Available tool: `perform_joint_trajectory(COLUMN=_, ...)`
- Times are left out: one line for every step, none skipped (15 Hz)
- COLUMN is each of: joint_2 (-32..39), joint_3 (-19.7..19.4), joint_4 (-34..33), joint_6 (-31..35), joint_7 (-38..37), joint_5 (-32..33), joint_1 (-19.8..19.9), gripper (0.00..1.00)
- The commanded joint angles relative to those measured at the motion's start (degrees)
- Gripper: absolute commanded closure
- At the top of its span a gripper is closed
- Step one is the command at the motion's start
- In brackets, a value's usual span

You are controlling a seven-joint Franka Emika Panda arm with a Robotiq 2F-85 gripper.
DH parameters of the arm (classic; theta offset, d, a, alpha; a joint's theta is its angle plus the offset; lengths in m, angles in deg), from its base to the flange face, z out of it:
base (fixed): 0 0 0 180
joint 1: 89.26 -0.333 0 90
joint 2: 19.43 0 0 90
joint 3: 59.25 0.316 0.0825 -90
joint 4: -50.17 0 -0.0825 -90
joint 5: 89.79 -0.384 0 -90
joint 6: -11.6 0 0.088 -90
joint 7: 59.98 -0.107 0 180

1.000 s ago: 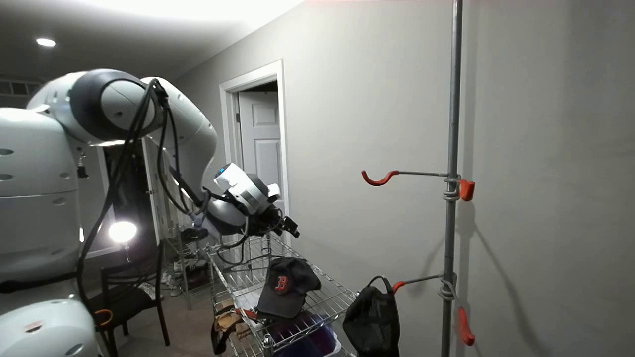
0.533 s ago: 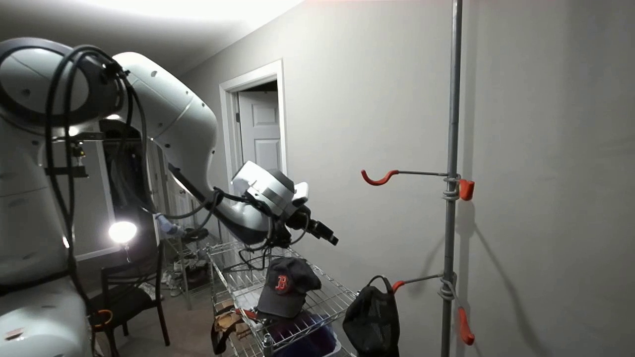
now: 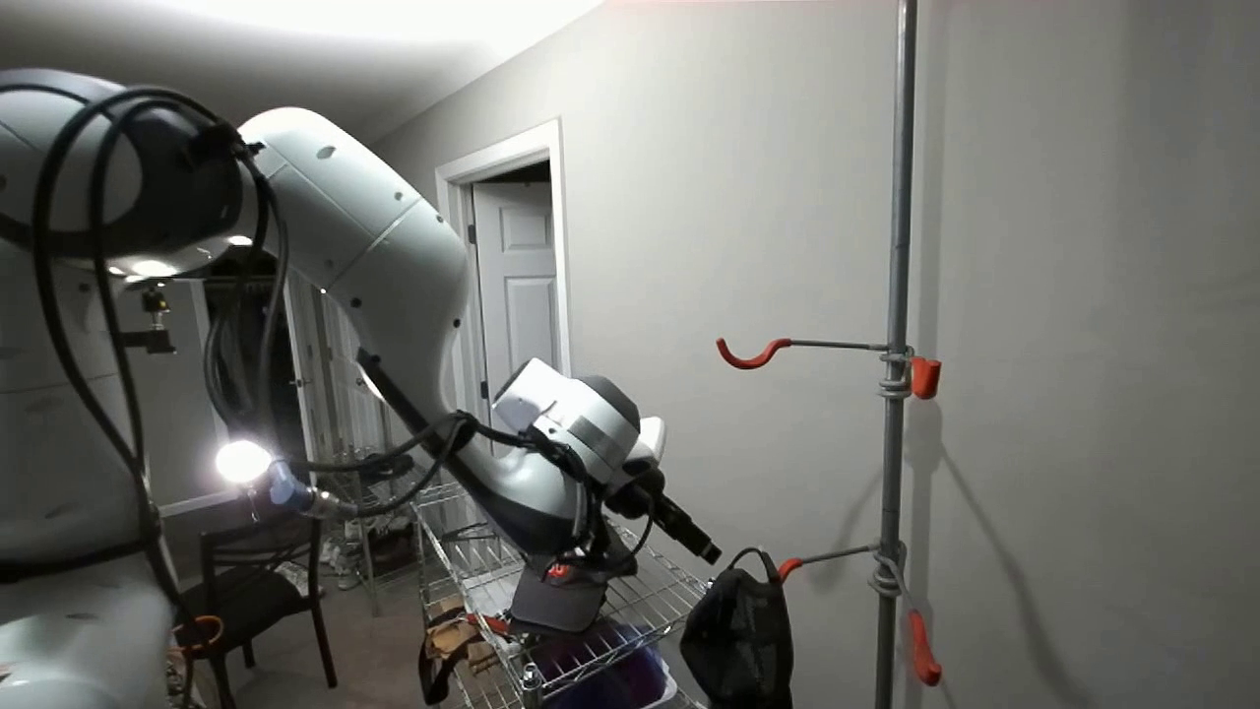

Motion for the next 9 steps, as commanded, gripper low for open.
perform_joint_trajectory(joint_2=3.89, joint_3=-2.95, joint_4=-1.63, joint_6=6.78, joint_7=-2.8, joint_5=4.92, joint_1=2.66, gripper=0.0)
perform_joint_trajectory(joint_2=4.82, joint_3=-3.77, joint_4=-2.04, joint_6=8.55, joint_7=-2.6, joint_5=5.78, joint_1=3.28, gripper=0.0)
perform_joint_trajectory(joint_2=5.83, joint_3=-4.66, joint_4=-2.44, joint_6=10.74, joint_7=-1.89, joint_5=6.59, joint_1=4.07, gripper=0.0)
perform_joint_trajectory(joint_2=6.66, joint_3=-5.28, joint_4=-2.8, joint_6=12.25, joint_7=-1.51, joint_5=6.96, joint_1=4.65, gripper=0.0)
perform_joint_trajectory(joint_2=7.52, joint_3=-5.91, joint_4=-3.23, joint_6=13.83, joint_7=-0.93, joint_5=7.58, joint_1=5.36, gripper=0.0)
perform_joint_trajectory(joint_2=8.53, joint_3=-6.54, joint_4=-3.64, joint_6=15.8, joint_7=0.03, joint_5=7.98, joint_1=6.12, gripper=0.0)
perform_joint_trajectory(joint_2=6.28, joint_3=-5.77, joint_4=-1.92, joint_6=11.72, joint_7=-0.29, joint_5=5.79, joint_1=4.61, gripper=0.0)
perform_joint_trajectory(joint_2=7.12, joint_3=-6.26, joint_4=-2.33, joint_6=13.04, joint_7=-0.25, joint_5=6.38, joint_1=5.15, gripper=0.0)
perform_joint_trajectory(joint_2=7.67, joint_3=-6.47, joint_4=-2.63, joint_6=13.7, joint_7=-0.22, joint_5=6.61, joint_1=5.53, gripper=0.0)
